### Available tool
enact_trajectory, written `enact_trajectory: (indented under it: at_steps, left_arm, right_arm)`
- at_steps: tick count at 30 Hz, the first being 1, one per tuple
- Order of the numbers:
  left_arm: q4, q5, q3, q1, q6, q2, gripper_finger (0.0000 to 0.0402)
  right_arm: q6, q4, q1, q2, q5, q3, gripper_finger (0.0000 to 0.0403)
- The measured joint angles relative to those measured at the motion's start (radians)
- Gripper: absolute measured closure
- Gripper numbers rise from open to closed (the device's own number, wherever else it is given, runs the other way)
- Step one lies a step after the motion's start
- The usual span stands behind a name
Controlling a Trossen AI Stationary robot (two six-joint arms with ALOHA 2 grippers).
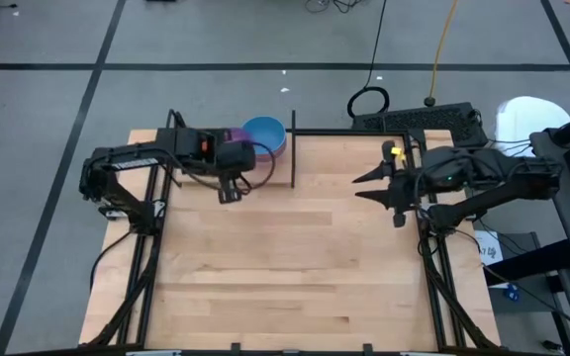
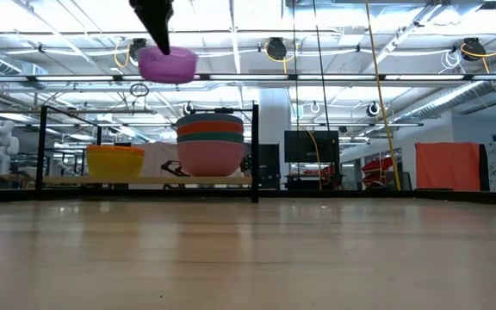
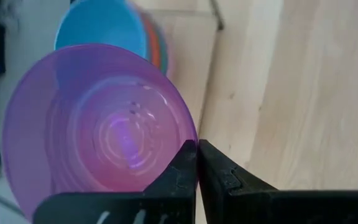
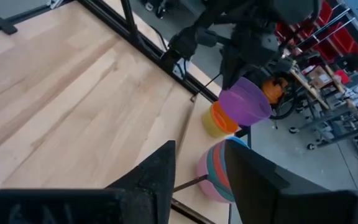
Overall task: Place and stack bowls onto a shelf
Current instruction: Stack the small purple bowl into the orange bowl on the shelf
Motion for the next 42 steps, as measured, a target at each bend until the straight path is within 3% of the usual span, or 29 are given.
enact_trajectory:
  at_steps: [17, 30, 42]
  left_arm:
    - [-0.053, 0.04, -0.029, 0.353, -0.07, -0.147, 0.0399]
    - [0.331, 0.157, -0.455, 0.523, -0.092, -0.445, 0.0399]
    - [0.573, 0.21, -0.77, 0.572, -0.055, -0.484, 0.0399]
  right_arm:
    - [-0.035, -0.027, 0.0, -0.033, -0.002, -0.001, 0.027]
    - [-0.061, -0.028, 0.0, -0.034, -0.004, -0.001, 0.027]
    - [-0.058, -0.028, 0.0, -0.034, -0.004, -0.001, 0.0271]
